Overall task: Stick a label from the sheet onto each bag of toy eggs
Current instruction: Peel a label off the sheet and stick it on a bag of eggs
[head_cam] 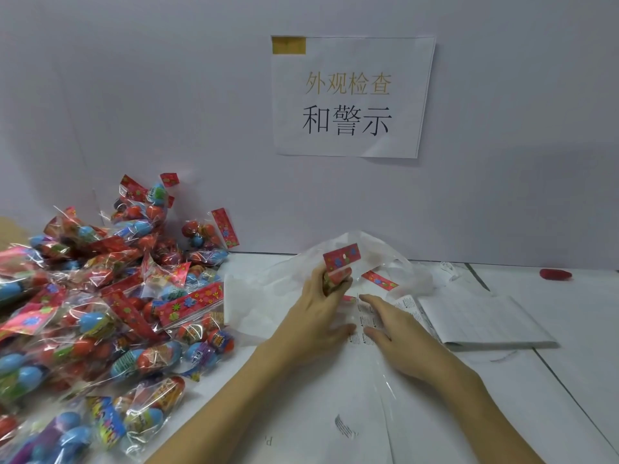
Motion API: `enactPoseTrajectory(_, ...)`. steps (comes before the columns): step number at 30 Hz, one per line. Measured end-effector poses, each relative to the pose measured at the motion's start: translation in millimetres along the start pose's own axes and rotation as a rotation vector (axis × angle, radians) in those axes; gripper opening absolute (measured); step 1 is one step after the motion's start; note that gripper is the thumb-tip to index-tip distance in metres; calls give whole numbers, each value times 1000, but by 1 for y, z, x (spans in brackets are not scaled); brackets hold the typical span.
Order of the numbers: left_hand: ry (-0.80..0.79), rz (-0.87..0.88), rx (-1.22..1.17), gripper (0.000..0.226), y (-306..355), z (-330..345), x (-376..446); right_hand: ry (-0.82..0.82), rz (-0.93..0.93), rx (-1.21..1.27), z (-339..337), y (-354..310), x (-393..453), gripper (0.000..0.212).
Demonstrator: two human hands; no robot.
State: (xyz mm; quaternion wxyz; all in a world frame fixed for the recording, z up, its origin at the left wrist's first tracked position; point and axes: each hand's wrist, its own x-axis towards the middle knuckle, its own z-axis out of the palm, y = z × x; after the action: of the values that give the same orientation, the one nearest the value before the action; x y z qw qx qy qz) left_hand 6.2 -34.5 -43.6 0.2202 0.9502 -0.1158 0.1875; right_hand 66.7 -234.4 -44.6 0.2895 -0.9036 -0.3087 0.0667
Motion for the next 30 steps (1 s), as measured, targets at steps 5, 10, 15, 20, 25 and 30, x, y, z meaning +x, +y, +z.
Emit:
enactPoseTrajectory(5,30,32,-24,28,-5,1,2,81,-33,-107,1,3,5,55)
enactPoseTrajectory(10,128,33,-36,16,-5,6,5,130,-68,-89,3,4,6,38)
enactPoseTrajectory(15,175,2,-70,11,-8,11,5,190,-103,-34,3,-1,5,22)
enactPoseTrajectory(20,190,14,-80,11,-10,13,6,218,-76,-8,0,-4,3,22)
enactPoseTrajectory(25,218,17,-88,13,-11,14,5,193,-111,-36,-1,-5,3,19)
enactPoseTrajectory(30,230,0,-87,6,-11,13,5,275,-86,-10,-1,-5,3,20)
